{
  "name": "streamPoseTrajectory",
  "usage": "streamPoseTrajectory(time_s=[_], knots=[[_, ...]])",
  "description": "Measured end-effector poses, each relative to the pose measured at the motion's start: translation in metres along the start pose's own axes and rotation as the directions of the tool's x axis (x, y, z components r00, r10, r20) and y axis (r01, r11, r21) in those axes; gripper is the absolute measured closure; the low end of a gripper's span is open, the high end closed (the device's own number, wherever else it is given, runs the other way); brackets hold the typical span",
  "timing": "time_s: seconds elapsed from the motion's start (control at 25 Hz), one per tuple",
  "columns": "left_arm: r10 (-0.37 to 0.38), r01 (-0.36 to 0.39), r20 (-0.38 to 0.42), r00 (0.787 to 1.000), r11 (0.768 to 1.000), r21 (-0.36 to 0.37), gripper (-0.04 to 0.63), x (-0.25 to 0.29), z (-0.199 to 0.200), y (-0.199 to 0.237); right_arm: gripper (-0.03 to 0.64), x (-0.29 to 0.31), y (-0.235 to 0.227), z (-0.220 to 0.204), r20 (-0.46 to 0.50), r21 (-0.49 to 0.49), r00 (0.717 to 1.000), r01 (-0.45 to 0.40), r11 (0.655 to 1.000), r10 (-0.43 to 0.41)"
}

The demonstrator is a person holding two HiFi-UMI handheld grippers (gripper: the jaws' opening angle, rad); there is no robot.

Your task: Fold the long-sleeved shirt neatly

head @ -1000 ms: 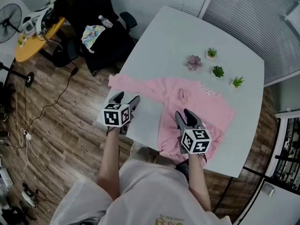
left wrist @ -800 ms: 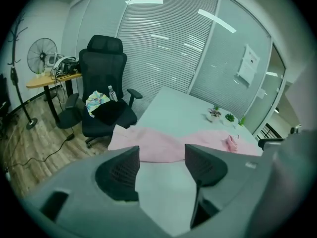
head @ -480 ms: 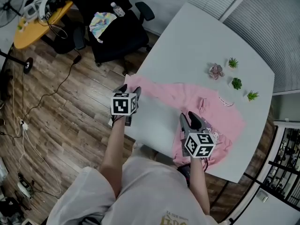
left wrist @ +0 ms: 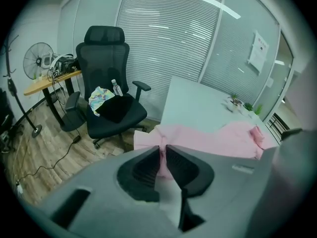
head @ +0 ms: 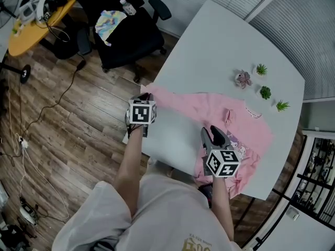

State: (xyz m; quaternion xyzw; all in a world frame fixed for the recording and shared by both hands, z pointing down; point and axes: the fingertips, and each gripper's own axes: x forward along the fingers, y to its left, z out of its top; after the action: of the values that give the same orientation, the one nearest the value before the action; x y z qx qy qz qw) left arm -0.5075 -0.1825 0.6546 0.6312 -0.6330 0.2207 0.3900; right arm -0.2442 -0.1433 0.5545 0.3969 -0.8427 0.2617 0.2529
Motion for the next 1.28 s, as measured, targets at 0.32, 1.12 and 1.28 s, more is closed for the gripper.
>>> streamPoseTrajectory(time_s=[0.32,1.12,1.28], knots=[[-0.022,0.021,0.040,0.999,1.000,0.011,0.574,-0.010,0.004,-0.001,0.462,-0.004,-0.001,0.001,0.012,0.011,1.000,0.024,1.000,-0.024],[-0.127,0.069,0.223,0.967,0.965,0.252,0.577,-0.070,0.070,-0.093,0.462,-0.052,-0.052,0.003,0.125,0.150,0.984,0.109,0.983,-0.128],[-0.161,0.091,0.227,0.961,0.952,0.291,0.578,-0.076,0.070,-0.130,0.462,-0.070,-0.072,-0.001,0.145,0.171,0.978,0.122,0.978,-0.148]])
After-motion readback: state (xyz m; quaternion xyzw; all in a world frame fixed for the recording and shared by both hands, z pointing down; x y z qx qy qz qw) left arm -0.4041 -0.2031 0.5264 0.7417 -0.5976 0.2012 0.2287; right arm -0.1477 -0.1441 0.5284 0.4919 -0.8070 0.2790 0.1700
